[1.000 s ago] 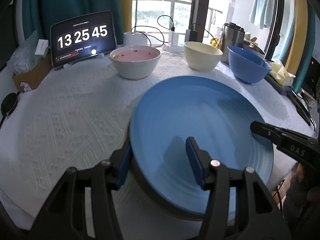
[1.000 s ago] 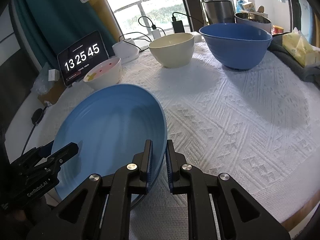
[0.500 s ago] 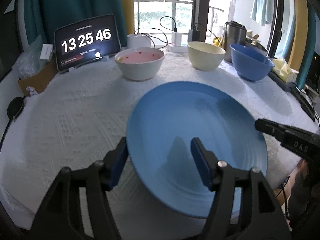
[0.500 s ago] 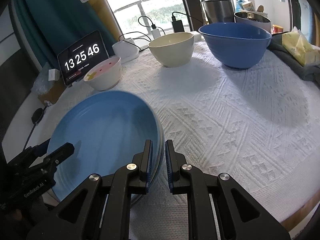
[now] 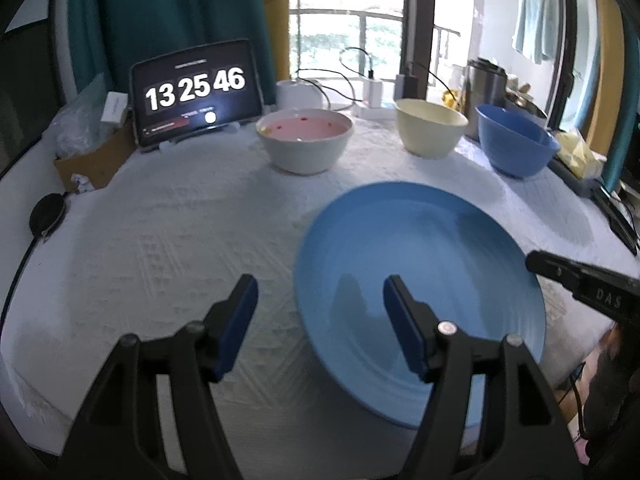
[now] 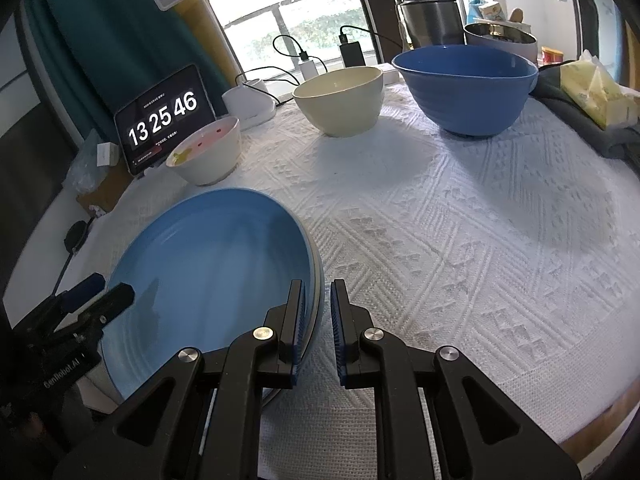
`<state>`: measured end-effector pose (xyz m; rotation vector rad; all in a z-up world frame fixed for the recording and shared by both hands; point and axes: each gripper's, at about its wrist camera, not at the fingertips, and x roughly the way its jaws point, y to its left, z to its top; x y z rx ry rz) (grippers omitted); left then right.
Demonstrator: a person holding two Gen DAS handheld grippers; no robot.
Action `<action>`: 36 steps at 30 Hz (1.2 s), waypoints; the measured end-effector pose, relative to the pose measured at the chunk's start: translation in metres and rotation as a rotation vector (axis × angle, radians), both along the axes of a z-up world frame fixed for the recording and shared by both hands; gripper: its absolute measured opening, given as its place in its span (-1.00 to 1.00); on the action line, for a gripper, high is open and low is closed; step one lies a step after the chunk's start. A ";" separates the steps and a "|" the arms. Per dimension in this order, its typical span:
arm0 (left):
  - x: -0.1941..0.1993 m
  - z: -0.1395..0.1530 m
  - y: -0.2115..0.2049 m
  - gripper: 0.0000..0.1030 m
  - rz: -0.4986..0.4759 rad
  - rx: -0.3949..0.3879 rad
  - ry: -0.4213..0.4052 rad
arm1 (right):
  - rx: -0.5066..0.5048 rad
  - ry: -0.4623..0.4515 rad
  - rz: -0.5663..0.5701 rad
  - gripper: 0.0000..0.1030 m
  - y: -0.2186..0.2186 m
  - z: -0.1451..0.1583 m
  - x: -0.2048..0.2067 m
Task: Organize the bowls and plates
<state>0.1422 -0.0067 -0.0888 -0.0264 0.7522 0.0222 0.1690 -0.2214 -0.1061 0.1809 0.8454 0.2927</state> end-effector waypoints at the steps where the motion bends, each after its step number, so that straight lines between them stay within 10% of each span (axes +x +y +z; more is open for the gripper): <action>1: 0.001 0.000 0.003 0.30 0.008 -0.004 -0.002 | 0.001 0.001 -0.001 -0.73 0.000 0.000 0.000; 6: 0.007 -0.004 0.012 0.30 0.032 -0.025 0.007 | 0.016 0.006 -0.004 -0.45 -0.001 0.000 0.000; 36: 0.025 -0.031 0.006 0.28 -0.040 -0.116 0.034 | 0.043 0.045 0.049 -0.41 0.013 -0.023 0.017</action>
